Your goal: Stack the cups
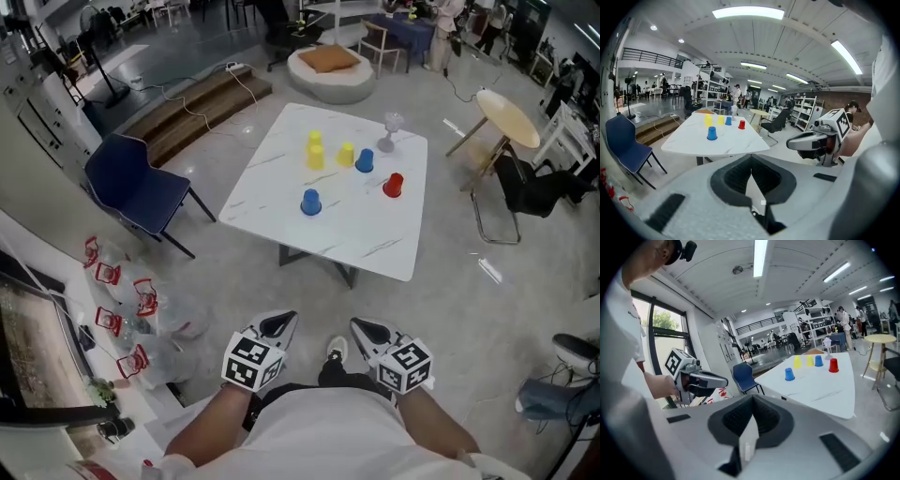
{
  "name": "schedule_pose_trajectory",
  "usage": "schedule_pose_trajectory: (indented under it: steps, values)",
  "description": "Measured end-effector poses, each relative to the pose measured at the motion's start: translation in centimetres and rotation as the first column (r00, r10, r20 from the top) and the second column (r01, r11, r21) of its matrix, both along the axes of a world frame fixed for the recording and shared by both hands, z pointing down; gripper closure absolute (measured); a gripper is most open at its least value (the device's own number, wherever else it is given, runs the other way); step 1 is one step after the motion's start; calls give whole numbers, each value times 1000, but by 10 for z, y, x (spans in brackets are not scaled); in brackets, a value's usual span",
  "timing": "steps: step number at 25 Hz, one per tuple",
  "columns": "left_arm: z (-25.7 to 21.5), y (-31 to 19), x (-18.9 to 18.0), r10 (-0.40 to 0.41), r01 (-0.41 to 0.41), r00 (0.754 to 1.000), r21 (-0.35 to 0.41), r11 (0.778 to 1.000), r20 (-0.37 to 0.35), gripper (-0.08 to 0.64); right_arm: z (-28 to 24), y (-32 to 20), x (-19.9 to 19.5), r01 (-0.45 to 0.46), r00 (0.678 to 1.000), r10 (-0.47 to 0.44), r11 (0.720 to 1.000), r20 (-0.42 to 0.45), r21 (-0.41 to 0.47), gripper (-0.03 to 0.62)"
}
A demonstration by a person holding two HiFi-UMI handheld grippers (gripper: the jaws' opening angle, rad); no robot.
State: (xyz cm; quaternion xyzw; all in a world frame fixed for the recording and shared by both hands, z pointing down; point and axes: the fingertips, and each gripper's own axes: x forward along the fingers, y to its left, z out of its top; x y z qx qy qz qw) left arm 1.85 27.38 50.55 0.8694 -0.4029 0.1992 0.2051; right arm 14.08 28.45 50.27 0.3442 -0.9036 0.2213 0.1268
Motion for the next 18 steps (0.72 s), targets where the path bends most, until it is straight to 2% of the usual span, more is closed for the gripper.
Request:
schedule_pose_trajectory:
  steps: [8, 11, 18]
  values:
    - [-8, -96, 33, -47, 47, 999, 4, 999, -3, 552, -5, -106, 30, 33, 999, -33, 999, 20, 13, 586]
    - [-6, -118, 39, -63, 63, 998, -10, 998, 0, 552, 0, -128, 36, 43, 999, -43, 999, 22, -2, 586]
    - [0, -159, 38, -44, 45, 998, -22, 999, 47, 552, 11, -166, 37, 40, 998, -39, 999, 42, -21, 586]
